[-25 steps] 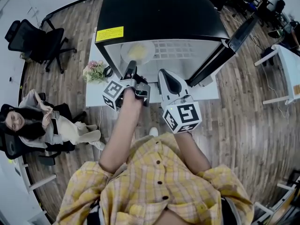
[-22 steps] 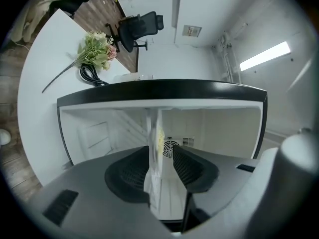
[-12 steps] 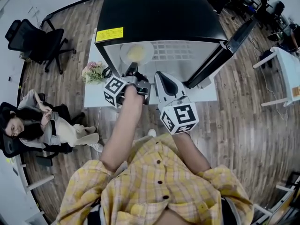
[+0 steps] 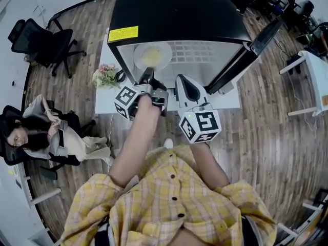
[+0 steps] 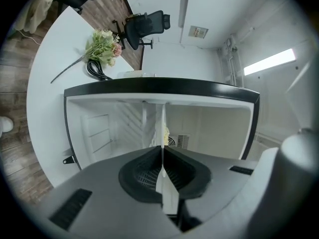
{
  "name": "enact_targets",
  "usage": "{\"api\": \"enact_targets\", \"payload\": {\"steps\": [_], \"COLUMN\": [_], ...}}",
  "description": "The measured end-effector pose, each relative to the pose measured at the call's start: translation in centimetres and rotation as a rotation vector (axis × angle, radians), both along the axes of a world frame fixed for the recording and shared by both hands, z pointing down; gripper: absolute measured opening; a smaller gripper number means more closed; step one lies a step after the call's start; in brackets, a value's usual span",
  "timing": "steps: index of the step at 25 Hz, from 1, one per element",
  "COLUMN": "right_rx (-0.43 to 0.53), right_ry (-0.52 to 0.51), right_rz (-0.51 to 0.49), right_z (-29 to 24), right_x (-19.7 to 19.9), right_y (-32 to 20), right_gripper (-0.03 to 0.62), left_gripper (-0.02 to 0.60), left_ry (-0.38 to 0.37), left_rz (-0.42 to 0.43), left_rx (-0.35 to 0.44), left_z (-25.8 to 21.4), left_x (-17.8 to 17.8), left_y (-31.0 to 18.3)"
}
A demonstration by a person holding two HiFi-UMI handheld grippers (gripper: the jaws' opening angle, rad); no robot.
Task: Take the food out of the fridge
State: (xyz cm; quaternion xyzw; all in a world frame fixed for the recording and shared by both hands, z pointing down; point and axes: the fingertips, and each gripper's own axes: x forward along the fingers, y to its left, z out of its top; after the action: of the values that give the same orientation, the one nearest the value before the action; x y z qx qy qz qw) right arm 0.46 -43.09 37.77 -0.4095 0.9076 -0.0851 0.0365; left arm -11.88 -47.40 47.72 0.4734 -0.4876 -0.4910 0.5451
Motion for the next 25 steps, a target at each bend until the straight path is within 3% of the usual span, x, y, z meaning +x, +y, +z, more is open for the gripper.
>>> {"api": "enact_targets", "payload": {"steps": [9, 25], "right_rx": [-0.020, -0.004], "right_ry": [-0.013, -0.011], "right_rz": [0.030, 0.067], "right_z": [0.4, -0.5], "right_x": [0.6, 0.5], "right_y": [1.3, 5.5], "right_gripper": [0.008, 0.009], "left_gripper": [0.018, 0.018], "left_ry": [0.004, -0.080], "left_rz": [0.030, 0.091], "left_rx": [0.059, 0.113], "left_z": [-3.1, -6.8], "left_x": [1.6, 3.0], "left_y": [4.2, 11.1]}}
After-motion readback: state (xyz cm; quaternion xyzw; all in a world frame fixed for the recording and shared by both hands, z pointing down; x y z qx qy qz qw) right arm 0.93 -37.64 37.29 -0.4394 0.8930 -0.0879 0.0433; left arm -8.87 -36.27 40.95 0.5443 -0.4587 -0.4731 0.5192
